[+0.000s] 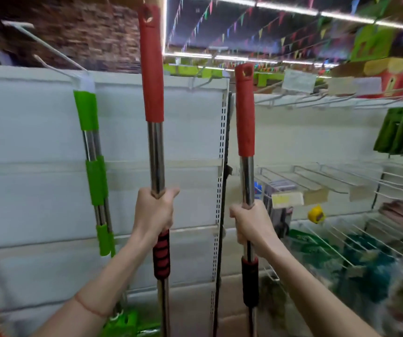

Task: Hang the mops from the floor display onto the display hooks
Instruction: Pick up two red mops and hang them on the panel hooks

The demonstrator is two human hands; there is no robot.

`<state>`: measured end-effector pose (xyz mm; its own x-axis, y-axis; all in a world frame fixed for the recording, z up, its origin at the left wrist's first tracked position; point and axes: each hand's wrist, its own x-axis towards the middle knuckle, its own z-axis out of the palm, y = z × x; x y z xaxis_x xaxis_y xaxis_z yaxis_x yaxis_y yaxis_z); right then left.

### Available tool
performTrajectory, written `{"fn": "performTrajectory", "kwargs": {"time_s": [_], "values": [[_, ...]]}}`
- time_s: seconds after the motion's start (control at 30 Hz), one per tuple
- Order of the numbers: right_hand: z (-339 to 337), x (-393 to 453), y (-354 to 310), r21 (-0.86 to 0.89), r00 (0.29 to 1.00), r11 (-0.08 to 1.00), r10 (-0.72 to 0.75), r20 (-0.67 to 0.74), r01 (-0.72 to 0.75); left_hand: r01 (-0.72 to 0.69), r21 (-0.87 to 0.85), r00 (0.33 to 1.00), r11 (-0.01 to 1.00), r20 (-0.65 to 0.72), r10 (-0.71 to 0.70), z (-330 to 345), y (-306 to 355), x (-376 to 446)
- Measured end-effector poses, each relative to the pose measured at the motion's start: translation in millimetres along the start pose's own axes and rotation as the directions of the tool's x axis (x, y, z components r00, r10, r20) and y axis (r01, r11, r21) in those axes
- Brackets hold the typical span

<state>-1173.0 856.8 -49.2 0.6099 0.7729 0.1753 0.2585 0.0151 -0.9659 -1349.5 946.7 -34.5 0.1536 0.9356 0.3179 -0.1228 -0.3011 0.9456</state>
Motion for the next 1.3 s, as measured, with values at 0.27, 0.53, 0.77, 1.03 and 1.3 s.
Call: {"fn": "performTrajectory", "kwargs": {"time_s": [0.27, 0.53, 0.77, 1.03, 1.3], "values": [[22.3, 43.7, -6.1, -0.005, 1.000, 1.000, -0.006, 0.029, 0.006, -0.021, 0.021, 0.998, 1.000, -0.052, 0.022, -12.1, 0.9, 19.8], [43.9, 58.4, -13.8, 0.003, 0.999, 1.000, 0.014, 0.036, -0.014, -0.028, 0.043, 0.993, 0.999, -0.115, 0.033, -45.3, -2.0, 31.7], [47.8, 54.2, -6.9, 0.012, 0.998, 1.000, 0.022, 0.055, -0.022, -0.042, 0.089, 0.991, 0.995, -0.120, 0.052, -61.6, -7.7, 39.3], [52.4, 45.3, -5.8, 0.016, 0.998, 1.000, 0.019, 0.060, -0.020, -0.034, 0.114, 0.994, 0.993, -0.096, 0.045, -71.7, -10.8, 41.0], [57.6, 52.0, -12.7, 0.002, 0.999, 1.000, 0.012, 0.052, -0.012, -0.036, 0.123, 0.996, 0.992, -0.076, 0.046, -77.9, -10.0, 36.2]]}}
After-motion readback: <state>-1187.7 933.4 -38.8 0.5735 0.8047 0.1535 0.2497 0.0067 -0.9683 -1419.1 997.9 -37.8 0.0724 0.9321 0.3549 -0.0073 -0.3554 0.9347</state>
